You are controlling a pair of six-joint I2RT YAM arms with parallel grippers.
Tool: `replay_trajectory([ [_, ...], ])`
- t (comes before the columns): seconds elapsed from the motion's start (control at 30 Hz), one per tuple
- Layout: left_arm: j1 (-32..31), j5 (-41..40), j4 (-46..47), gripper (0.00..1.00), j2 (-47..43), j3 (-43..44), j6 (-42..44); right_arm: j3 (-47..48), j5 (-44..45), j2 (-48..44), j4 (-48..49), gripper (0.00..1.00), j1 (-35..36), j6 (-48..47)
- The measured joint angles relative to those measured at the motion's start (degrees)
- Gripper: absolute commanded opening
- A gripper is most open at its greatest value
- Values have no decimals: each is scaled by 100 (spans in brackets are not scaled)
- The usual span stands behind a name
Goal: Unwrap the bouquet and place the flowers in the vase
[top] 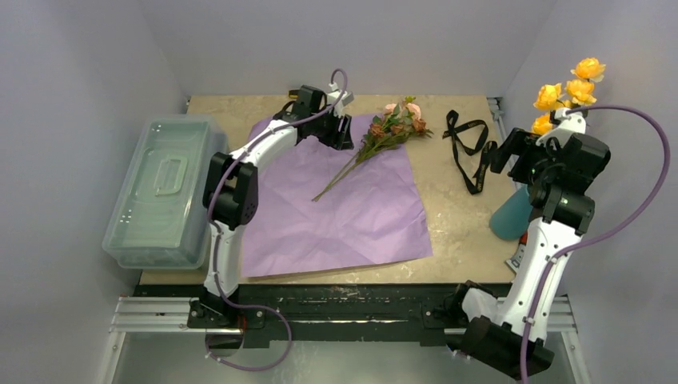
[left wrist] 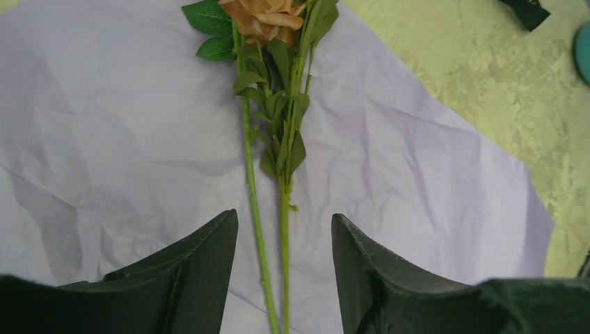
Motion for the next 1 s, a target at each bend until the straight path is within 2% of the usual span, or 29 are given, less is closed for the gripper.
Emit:
replay_trajectory([
  [0.2, -151, -299, -396, 41, 531, 481, 588, 197, -302, 485, 87, 86, 304, -170],
  [0.5, -629, -664, -518, 39, 1099, 732, 942, 293, -262, 772, 216, 86, 1082, -251],
  [1.0, -769, -1099, -417, 30, 1408, 811, 1257, 304, -225, 817, 363, 86, 1204, -243],
])
